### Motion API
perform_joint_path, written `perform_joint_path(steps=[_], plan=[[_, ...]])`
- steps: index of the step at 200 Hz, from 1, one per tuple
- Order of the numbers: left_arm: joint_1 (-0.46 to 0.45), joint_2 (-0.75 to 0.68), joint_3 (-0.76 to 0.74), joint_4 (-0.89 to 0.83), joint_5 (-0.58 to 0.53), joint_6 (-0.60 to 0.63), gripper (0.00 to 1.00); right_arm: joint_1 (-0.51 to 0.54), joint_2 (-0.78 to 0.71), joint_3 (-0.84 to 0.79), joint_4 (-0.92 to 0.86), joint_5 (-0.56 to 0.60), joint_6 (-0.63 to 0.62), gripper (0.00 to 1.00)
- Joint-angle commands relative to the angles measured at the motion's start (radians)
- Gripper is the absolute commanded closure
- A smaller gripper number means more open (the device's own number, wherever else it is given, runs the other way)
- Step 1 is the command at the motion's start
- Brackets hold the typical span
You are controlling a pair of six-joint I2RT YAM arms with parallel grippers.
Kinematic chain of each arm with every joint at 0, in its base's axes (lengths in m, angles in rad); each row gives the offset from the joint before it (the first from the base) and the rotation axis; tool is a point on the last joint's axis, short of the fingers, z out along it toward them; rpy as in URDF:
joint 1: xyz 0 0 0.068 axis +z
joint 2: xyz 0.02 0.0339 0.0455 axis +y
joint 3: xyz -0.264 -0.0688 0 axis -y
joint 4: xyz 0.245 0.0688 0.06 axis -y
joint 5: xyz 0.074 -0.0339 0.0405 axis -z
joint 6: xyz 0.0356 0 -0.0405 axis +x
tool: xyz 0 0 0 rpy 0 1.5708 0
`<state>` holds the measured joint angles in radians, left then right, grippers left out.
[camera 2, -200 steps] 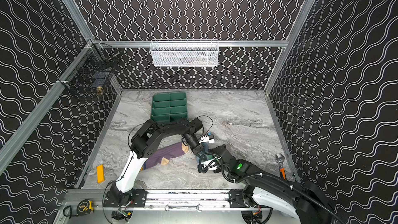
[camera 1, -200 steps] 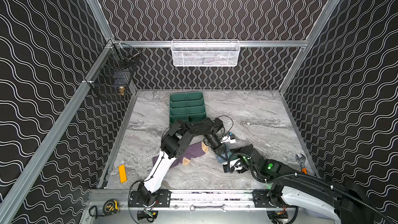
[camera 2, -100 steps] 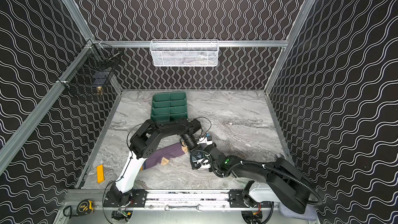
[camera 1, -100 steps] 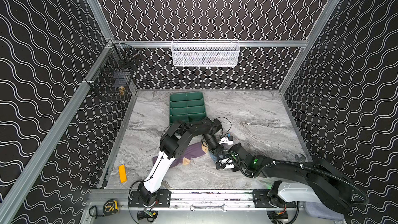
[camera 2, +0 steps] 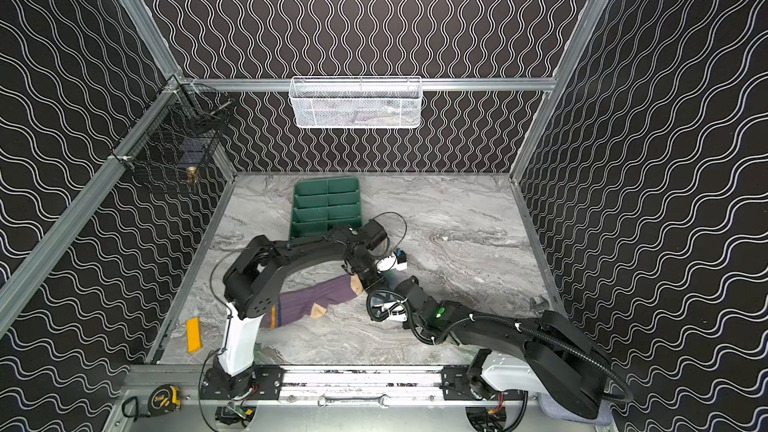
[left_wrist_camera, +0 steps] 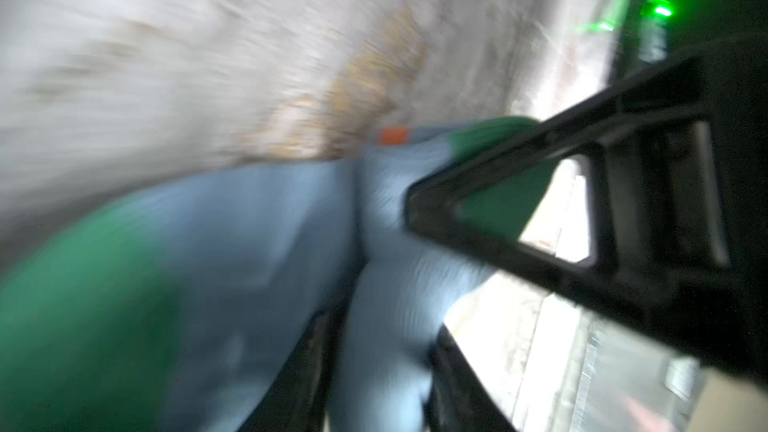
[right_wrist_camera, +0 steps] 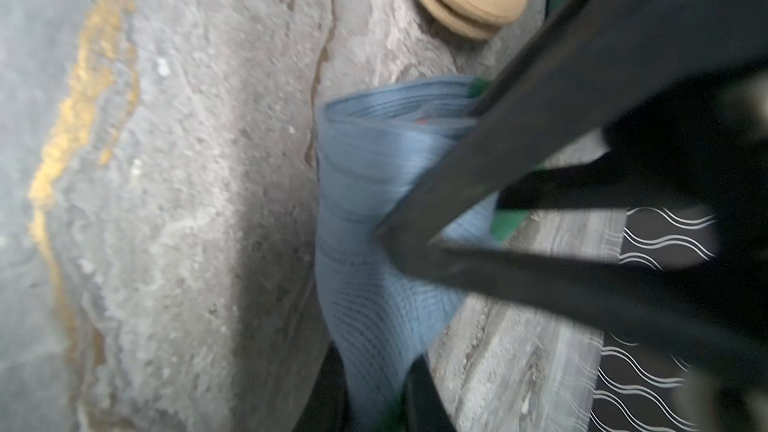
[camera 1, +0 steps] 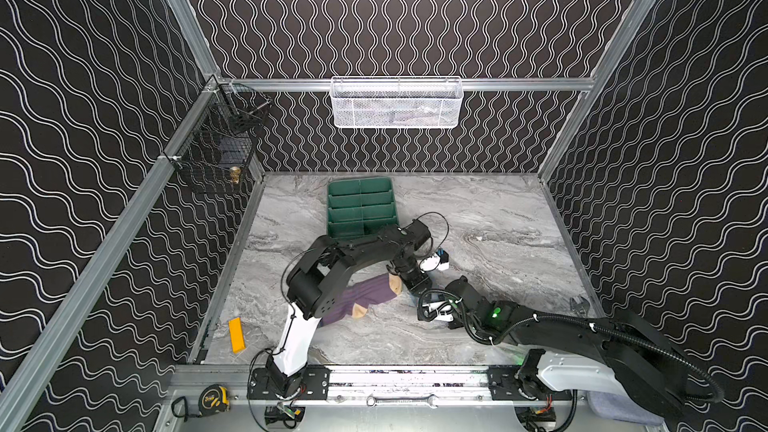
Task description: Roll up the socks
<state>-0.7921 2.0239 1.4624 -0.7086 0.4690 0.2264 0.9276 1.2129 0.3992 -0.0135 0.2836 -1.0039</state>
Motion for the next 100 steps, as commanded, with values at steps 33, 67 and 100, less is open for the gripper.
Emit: perform_joint_path(steps=[33,67,100], plan=[[0.012,-0.130,-0.089,0.163,-0.391,-0.213,0.64,0.002,-0.005,-0.003,-0.105,0.011,-0.003,1.00],[-0.008,-0.018,-0.034,0.158,-0.366,-0.277,0.76,0.010,-0.009,-0.007,-0.096,0.014,-0.003,1.00],[-0.051,0.052,-0.009,0.138,-0.409,-0.275,0.79,0.012,-0.013,-0.007,-0.088,0.023,-0.003,1.00]])
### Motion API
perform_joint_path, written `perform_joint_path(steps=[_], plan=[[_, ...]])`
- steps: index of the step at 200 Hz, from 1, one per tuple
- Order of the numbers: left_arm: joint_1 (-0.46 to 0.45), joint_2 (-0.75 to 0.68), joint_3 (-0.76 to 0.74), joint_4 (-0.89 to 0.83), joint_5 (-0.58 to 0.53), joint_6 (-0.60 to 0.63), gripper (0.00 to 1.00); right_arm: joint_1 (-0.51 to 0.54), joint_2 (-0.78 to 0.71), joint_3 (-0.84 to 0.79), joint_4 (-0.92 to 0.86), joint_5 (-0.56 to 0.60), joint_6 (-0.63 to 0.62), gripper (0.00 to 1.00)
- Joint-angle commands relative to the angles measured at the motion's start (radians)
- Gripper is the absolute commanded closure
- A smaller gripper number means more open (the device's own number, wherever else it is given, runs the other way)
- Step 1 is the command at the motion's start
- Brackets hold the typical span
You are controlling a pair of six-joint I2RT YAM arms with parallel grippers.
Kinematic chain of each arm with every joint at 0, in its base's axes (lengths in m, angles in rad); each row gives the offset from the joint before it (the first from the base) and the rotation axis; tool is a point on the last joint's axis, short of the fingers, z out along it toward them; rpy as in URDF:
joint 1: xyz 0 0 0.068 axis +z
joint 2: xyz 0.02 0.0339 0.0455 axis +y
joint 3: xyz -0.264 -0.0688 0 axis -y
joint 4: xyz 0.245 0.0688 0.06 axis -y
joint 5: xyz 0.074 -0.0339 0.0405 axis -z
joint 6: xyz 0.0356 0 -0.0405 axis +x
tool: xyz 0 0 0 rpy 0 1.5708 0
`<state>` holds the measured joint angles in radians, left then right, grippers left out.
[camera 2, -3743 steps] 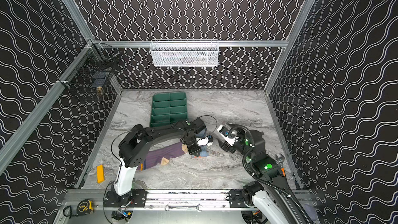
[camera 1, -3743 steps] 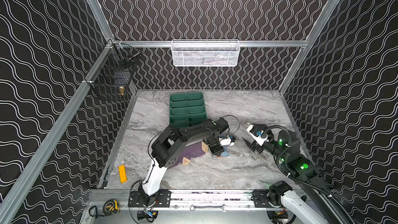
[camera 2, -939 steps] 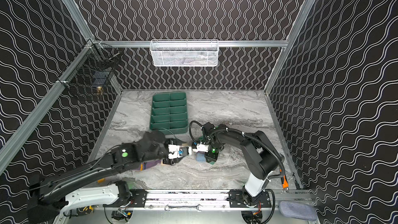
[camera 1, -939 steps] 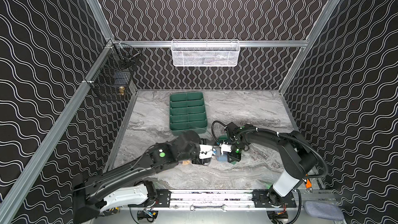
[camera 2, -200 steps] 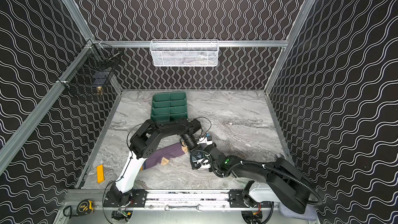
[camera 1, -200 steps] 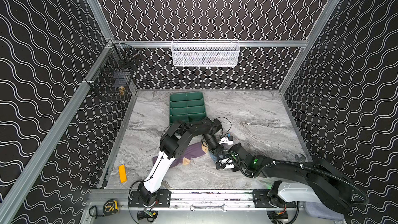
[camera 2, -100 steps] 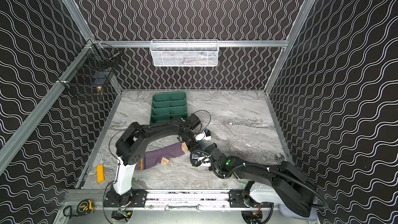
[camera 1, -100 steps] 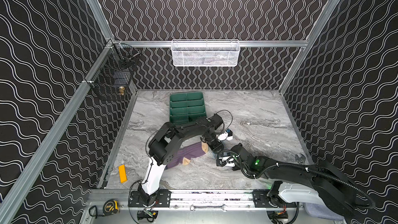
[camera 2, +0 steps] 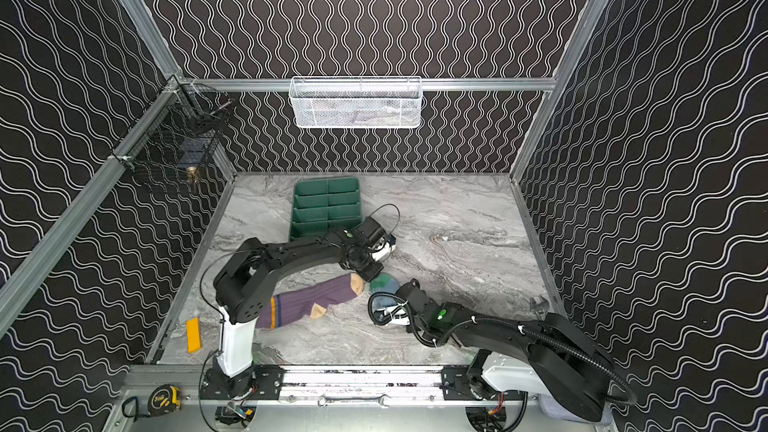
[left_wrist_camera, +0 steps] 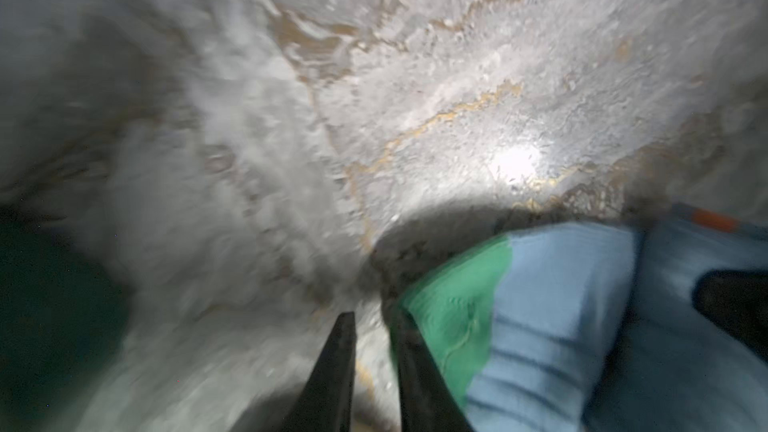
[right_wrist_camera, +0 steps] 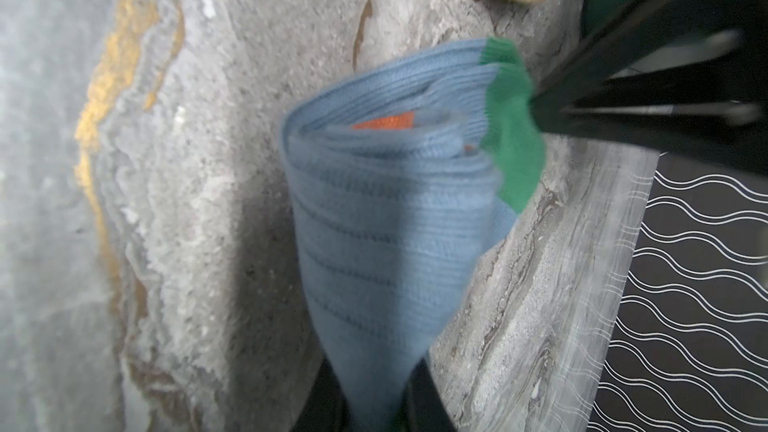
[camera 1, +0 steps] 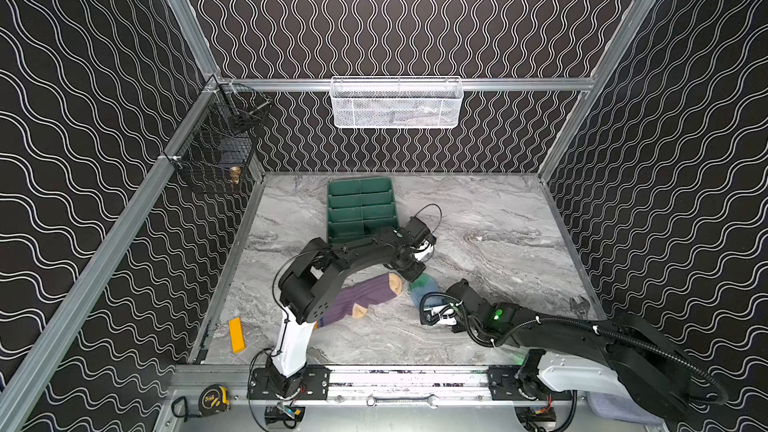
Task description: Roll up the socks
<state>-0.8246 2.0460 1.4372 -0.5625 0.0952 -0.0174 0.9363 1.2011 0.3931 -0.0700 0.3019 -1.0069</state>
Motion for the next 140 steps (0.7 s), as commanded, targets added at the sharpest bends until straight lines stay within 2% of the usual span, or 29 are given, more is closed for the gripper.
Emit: perform_joint_path(steps=[1,52,66,105,140], plan=[[-0.019,0.031,0.016,-0.007,-0.036,-0.032,0.79,0.003,-0.001,-0.001,-0.030,0.004,-0.001,1.00],[-0.023,0.098,0.025,0.018,-0.039,-0.027,0.90,0.040,-0.056,0.004,-0.036,0.022,-0.003,1.00],[-0.025,0.119,0.042,0.011,-0.034,-0.032,1.00,0.052,-0.080,-0.012,-0.024,0.030,-0.019,1.00],[-0.027,0.077,0.010,0.025,-0.037,-0.047,1.00,0.052,-0.030,-0.018,0.022,0.118,0.004,1.00],[-0.029,0.059,-0.002,0.044,-0.016,-0.053,1.00,0.051,0.052,0.001,0.025,0.135,0.024,1.00]])
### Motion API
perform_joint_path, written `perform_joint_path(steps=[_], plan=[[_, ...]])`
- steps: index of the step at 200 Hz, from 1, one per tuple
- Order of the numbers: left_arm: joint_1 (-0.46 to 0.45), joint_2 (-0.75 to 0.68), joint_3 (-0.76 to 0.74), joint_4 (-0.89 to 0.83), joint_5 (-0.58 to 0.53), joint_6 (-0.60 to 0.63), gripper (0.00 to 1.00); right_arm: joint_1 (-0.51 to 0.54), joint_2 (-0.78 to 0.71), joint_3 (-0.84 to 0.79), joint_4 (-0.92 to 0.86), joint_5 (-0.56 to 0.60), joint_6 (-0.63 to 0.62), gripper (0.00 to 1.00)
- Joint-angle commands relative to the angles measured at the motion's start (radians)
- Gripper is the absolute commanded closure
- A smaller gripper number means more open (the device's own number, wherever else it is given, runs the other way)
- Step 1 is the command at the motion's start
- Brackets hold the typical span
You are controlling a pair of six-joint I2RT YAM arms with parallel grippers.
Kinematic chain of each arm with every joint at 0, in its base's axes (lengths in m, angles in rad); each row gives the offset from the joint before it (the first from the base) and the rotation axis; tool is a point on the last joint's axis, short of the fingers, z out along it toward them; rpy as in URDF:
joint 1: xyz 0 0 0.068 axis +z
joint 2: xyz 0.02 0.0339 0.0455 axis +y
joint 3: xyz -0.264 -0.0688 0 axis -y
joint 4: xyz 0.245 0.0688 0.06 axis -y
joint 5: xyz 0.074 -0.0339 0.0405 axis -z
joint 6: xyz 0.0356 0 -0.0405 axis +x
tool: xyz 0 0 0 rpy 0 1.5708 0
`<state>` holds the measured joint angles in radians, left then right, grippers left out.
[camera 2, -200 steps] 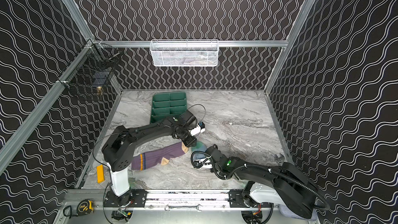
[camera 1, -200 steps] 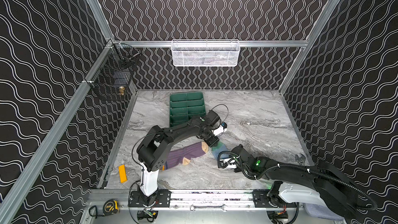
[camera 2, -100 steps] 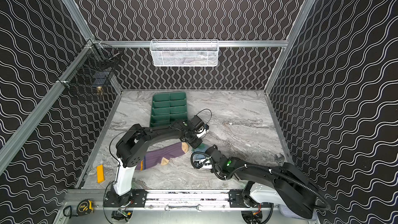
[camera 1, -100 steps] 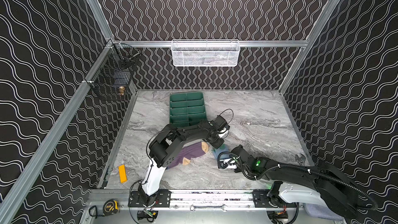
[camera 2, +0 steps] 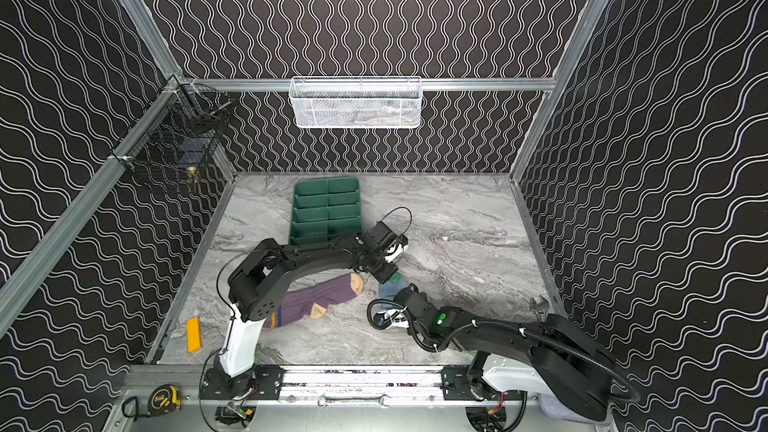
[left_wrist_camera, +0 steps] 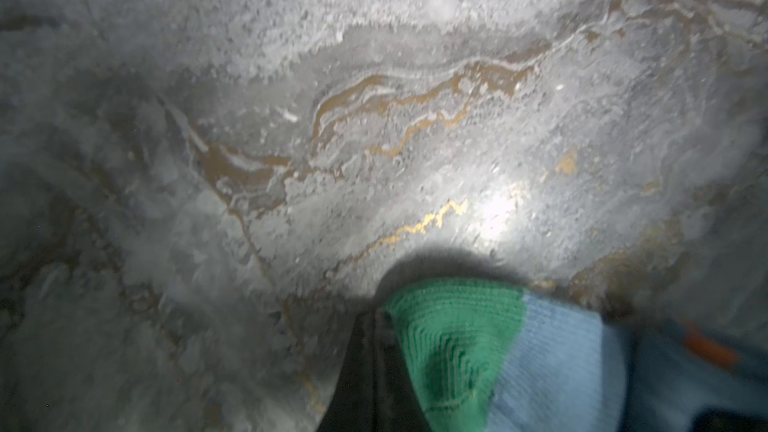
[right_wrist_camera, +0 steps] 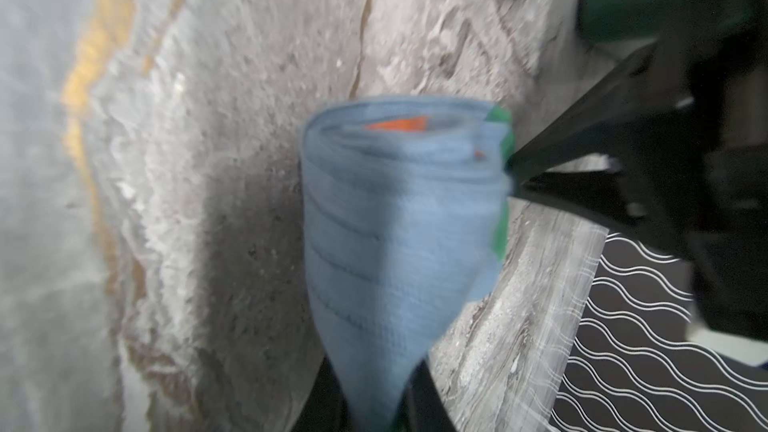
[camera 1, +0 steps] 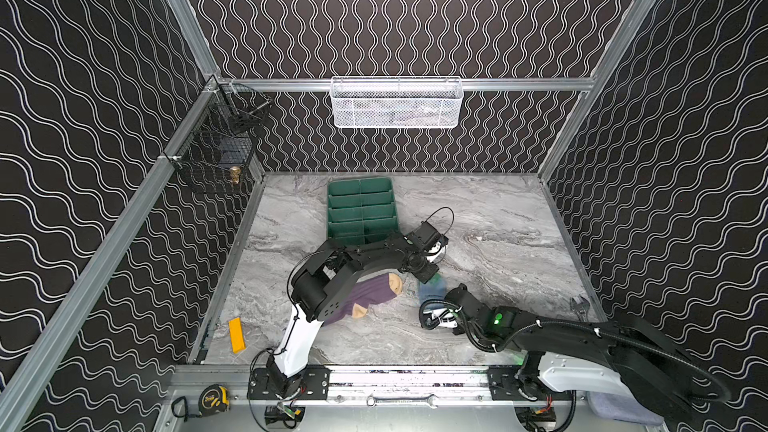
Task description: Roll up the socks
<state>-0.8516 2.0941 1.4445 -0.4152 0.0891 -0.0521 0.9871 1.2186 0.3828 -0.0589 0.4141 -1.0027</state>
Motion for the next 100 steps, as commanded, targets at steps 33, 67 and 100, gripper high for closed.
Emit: perform_joint_path(steps=[33,67,100], plan=[[-0.012,0.051,-0.016,-0.072,0.026,-0.032,1.00,-0.001,0.047,0.049,-0.038,-0.005,-0.022,1.00],[-0.012,0.080,-0.027,-0.037,0.054,-0.046,1.00,0.000,0.030,0.093,-0.110,-0.043,-0.096,1.00],[-0.012,0.090,-0.021,-0.033,0.060,-0.036,1.00,0.000,0.036,0.129,-0.160,-0.064,-0.140,1.00]])
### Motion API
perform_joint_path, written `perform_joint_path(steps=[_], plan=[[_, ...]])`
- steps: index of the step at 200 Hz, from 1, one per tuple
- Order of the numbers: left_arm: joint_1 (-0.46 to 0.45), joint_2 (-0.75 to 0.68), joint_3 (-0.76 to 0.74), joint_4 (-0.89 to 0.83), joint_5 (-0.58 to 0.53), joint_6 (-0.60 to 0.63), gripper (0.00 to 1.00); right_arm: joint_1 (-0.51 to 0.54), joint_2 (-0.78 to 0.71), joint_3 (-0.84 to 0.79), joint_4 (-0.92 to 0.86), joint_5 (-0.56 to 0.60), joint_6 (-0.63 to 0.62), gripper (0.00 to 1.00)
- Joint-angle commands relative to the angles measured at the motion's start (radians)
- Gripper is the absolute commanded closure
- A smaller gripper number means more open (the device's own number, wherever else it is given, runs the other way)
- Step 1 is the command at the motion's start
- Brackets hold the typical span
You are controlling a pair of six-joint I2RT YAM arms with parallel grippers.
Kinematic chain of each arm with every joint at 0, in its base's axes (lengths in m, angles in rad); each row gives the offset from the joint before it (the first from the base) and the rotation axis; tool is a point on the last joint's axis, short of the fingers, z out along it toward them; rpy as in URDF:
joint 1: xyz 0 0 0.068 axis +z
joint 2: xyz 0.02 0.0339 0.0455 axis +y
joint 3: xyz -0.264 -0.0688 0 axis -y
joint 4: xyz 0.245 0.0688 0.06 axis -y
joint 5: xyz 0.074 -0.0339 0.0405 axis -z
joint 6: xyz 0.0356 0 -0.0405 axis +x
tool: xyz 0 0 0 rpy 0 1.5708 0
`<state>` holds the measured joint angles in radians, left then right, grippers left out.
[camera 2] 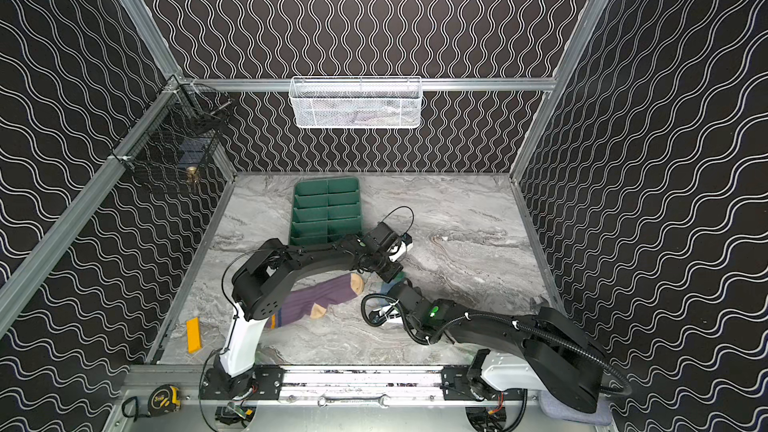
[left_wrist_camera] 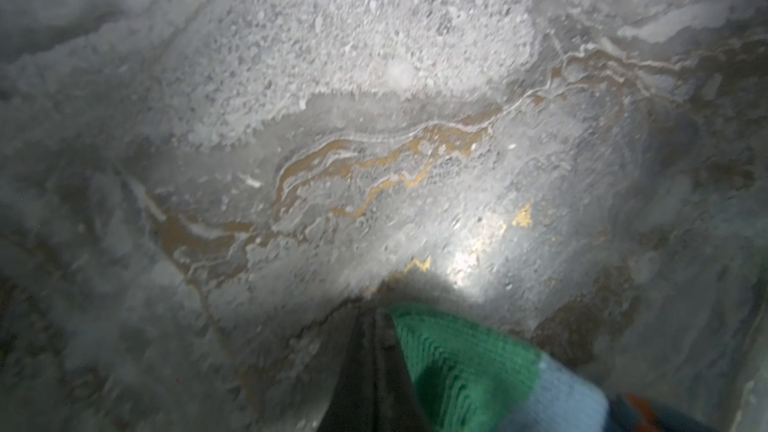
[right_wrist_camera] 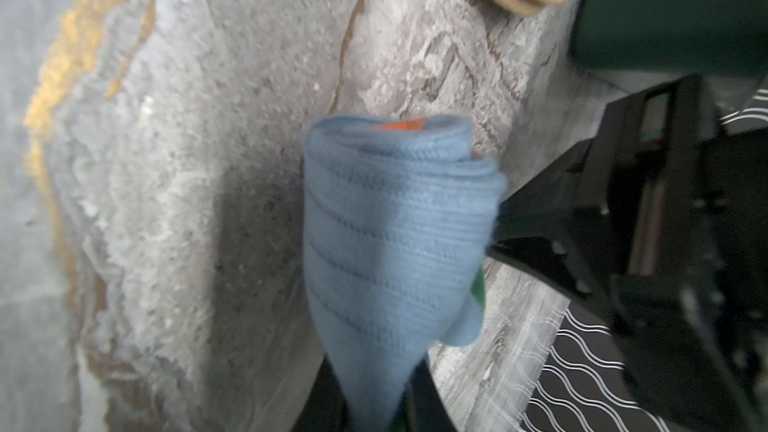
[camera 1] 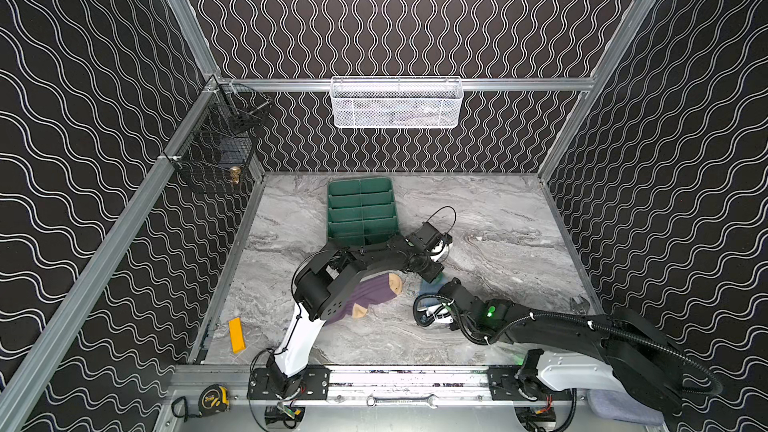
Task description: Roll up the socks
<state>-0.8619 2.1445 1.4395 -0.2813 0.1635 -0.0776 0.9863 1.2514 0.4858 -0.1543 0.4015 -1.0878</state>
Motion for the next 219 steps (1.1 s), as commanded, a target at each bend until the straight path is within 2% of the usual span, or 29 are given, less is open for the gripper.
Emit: perform_joint_path(steps=[1,36,66,89,135,161,182,197,219], plan=[[-0.002,0.040,-0.016,-0.166,-0.015,-0.010,1.00,0.001,0.004,0.027,-0.065,-0.052,-0.054,1.00],[-0.002,0.044,-0.006,-0.172,-0.012,0.001,1.00,0.000,0.100,0.096,-0.207,-0.139,0.015,1.00],[0.000,0.029,-0.010,-0.180,-0.026,0.008,1.00,-0.001,0.186,0.163,-0.351,-0.224,0.159,1.00],[0.004,0.022,-0.011,-0.189,-0.040,0.016,1.00,-0.001,0.239,0.198,-0.431,-0.234,0.262,1.00],[0.014,-0.028,-0.003,-0.180,-0.052,0.038,1.00,-0.017,0.257,0.208,-0.491,-0.361,0.288,1.00],[0.014,-0.079,0.032,-0.162,0.002,0.079,0.85,-0.020,0.270,0.209,-0.504,-0.402,0.301,1.00],[0.013,-0.091,0.078,-0.179,0.050,0.105,0.80,-0.024,0.274,0.207,-0.512,-0.392,0.303,1.00],[0.014,-0.110,0.078,-0.178,0.054,0.113,0.79,-0.029,0.277,0.205,-0.515,-0.384,0.306,1.00],[0.020,-0.191,0.041,-0.145,0.026,0.123,0.70,-0.043,0.272,0.206,-0.522,-0.384,0.310,1.00]])
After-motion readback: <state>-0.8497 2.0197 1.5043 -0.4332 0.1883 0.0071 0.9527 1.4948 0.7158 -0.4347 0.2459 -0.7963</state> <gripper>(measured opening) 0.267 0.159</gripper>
